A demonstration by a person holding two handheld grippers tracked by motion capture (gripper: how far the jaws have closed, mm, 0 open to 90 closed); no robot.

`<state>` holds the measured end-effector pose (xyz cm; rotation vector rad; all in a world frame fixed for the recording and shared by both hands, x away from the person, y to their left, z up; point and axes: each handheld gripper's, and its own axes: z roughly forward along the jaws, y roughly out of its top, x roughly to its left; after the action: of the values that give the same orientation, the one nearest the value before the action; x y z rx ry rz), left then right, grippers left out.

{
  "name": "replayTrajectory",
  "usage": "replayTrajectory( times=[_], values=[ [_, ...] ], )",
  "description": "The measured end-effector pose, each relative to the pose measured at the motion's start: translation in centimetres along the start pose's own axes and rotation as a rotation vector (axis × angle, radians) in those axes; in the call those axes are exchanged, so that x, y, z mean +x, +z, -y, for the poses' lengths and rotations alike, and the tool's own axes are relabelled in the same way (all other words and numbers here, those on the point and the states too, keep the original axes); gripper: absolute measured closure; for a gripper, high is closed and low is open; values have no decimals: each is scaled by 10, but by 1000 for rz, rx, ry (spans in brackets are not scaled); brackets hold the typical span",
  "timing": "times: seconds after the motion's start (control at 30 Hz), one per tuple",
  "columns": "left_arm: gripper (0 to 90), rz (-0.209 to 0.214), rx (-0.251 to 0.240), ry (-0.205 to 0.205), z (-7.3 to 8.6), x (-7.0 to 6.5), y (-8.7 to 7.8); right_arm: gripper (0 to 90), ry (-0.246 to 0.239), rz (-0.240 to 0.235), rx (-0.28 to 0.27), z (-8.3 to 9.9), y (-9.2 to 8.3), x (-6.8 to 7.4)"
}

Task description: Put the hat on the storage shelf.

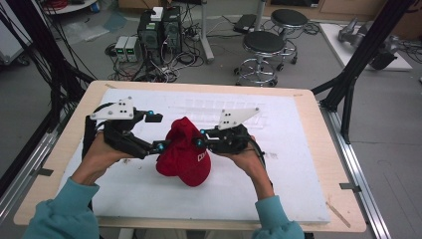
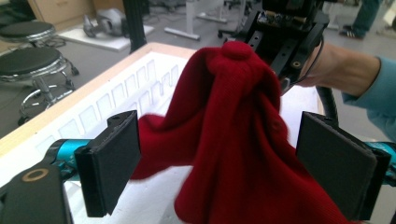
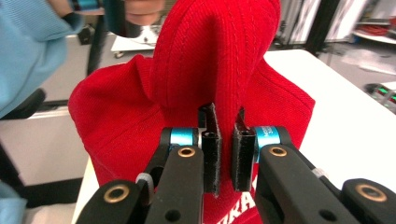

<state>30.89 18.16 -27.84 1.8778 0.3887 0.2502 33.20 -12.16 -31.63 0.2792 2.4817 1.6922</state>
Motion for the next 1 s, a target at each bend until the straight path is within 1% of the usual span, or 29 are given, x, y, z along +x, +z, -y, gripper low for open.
replayTrajectory(
  times=[0.07,0.1,0.13,0.17,0.2,0.27,0.37,0.43,0.53,0.57,0.6,0.63,0.67,0.7,0.77,0.8,0.83,0.93,1.0],
  values=[
    [145,1,-22,5,0,-3,-6,854,10,26,-15,0,-3,-1],
    [145,-3,-30,12,-1,-4,-8,854,20,45,-35,-1,-6,-2],
    [145,-2,-31,12,0,-6,-10,854,20,45,-35,-1,-6,-2],
    [145,-4,-32,12,1,-7,-12,854,27,63,-51,-2,-9,-3],
    [145,-4,-33,9,3,-8,-13,854,27,63,-51,-2,-9,-3],
    [146,2,-37,1,7,-10,-16,854,35,86,-61,-3,-12,-4],
    [146,-13,-36,-12,17,-13,-19,854,42,112,-71,-4,-15,-4],
    [145,-24,-29,-14,24,-15,-19,854,48,132,-81,-6,-17,-4],
    [146,-30,-34,-36,36,-19,-17,854,53,162,-96,-10,-20,-4],
    [146,-32,-32,-43,40,-20,-16,854,53,162,-96,-10,-20,-4],
    [146,-42,-28,-57,48,-22,-13,854,52,177,-99,-12,-20,-4],
    [146,-42,-28,-57,48,-22,-13,854,52,177,-99,-12,-20,-4],
    [146,-44,-26,-63,51,-22,-12,854,55,193,-103,-14,-19,-4],
    [146,-46,-26,-70,54,-23,-10,854,59,196,-104,-14,-19,-4],
    [146,-64,-30,-81,60,-26,-8,854,60,205,-105,-14,-19,-4],
    [146,-70,-34,-83,63,-27,-6,854,67,216,-112,-14,-19,-5],
    [146,-72,-36,-88,66,-28,-5,854,67,216,-112,-14,-19,-5],
    [146,-72,-35,-108,74,-32,5,854,74,229,-116,-15,-19,-6],
    [147,-74,-21,-112,77,-34,12,854,78,235,-123,-16,-18,-6]
  ],
)
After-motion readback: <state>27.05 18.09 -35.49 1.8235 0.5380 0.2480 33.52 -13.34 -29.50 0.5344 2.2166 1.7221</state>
